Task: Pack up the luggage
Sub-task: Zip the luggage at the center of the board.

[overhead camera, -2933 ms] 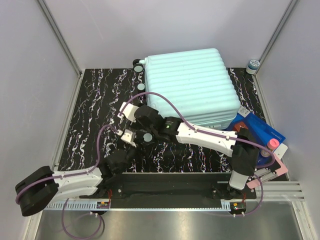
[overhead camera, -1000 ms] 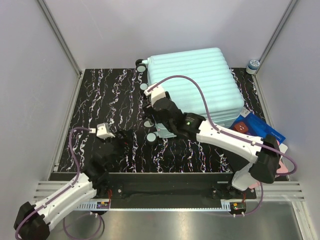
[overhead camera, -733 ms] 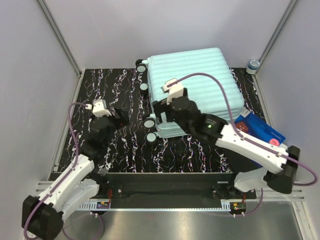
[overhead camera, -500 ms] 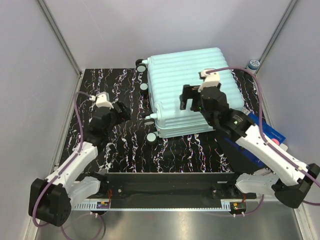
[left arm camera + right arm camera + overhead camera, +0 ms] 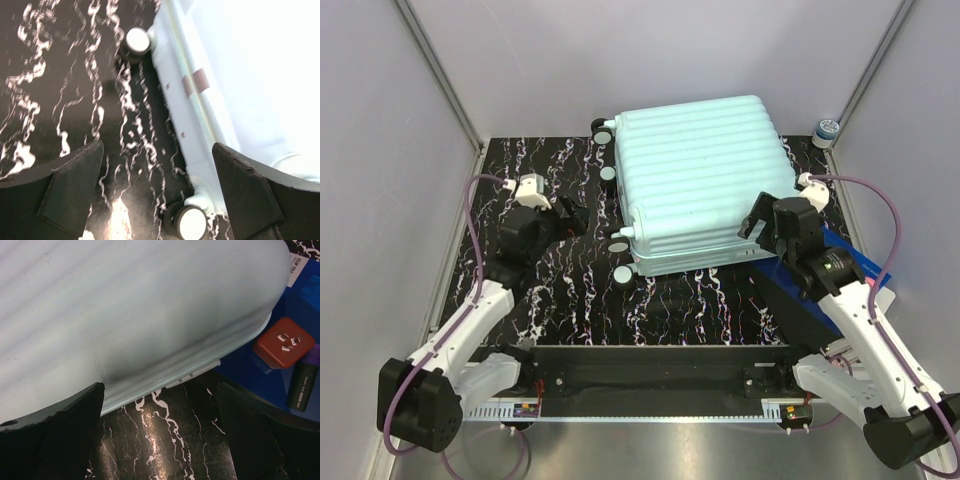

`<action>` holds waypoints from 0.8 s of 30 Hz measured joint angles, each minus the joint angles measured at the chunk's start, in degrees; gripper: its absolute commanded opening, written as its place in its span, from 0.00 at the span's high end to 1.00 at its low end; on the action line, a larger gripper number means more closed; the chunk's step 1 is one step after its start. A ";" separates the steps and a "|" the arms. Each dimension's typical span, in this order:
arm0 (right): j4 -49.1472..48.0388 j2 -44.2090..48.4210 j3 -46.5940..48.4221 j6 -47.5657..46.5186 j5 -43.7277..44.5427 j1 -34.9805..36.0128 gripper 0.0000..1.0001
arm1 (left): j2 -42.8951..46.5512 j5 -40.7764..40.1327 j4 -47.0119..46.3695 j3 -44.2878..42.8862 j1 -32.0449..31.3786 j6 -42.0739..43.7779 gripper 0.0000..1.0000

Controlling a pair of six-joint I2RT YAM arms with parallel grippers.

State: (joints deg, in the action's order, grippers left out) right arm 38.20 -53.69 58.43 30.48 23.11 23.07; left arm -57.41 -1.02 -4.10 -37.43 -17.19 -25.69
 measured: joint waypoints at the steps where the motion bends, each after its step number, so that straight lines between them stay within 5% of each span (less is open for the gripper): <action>1: 0.22 0.63 -0.83 0.59 -0.15 -0.35 0.00 | 0.09 0.48 -0.61 -0.04 0.00 0.11 0.04; 8: 1.97 3.37 -5.75 3.04 -0.17 -2.54 0.00 | -1.36 11.80 -6.91 1.16 0.07 1.38 0.04; 16: 2.10 3.96 -7.89 4.42 -0.37 -2.75 0.00 | 7.50 25.44 -16.00 6.51 -0.17 5.57 0.03; 24: 3.02 4.44 -11.47 6.40 -0.39 -2.91 0.00 | 2.91 37.16 -17.00 5.35 -5.05 10.91 0.03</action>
State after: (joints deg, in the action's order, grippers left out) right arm 41.21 -49.25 46.96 36.88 22.72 20.16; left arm -54.50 36.14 -21.10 -32.08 -22.24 -14.79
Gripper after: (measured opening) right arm 0.994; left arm 0.963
